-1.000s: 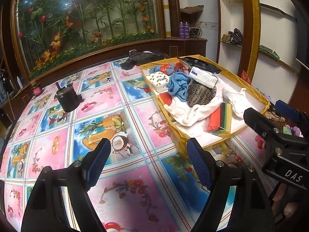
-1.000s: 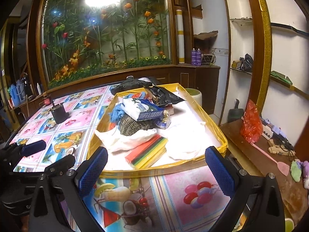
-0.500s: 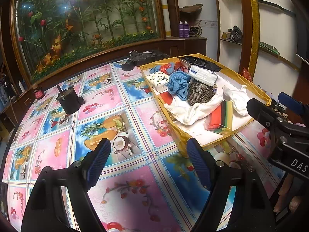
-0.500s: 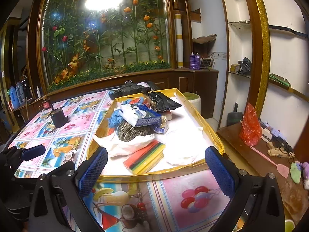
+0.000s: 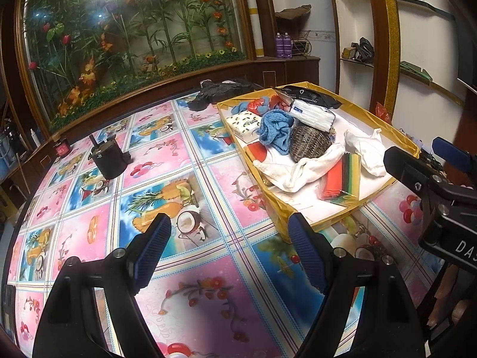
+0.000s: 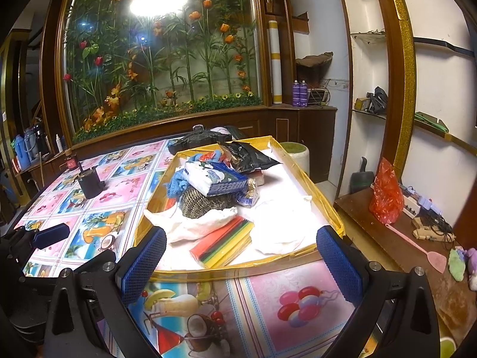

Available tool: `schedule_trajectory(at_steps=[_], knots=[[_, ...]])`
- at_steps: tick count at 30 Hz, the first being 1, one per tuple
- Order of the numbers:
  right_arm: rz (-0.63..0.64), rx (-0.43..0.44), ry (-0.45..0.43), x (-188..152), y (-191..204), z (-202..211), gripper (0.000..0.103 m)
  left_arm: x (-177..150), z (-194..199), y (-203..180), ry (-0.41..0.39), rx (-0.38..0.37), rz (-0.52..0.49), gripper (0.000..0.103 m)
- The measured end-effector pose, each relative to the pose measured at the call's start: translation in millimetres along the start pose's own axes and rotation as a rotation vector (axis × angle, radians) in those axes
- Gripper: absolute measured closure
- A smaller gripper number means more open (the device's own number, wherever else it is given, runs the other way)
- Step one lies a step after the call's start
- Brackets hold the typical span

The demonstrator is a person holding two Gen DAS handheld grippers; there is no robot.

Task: Organize soft objects

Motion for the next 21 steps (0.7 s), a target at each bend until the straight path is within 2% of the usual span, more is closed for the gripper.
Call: schedule_trajectory(at_steps=[21], knots=[[0.005, 0.001, -0.014, 0.6, 1.7, 3.5, 0.001, -1.0, 1.5, 2.9, -0.009, 0.029, -0.025, 0.022]])
Point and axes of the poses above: each gripper's, at about its wrist camera, not at the fingertips, and z roughly against the way its jaws point, y to its left, x to its top, the point moved 8 cm from there along -z, roughly the way its jaws point, and after that the axes turned 2 degrees about y, right-handed, at the moved point
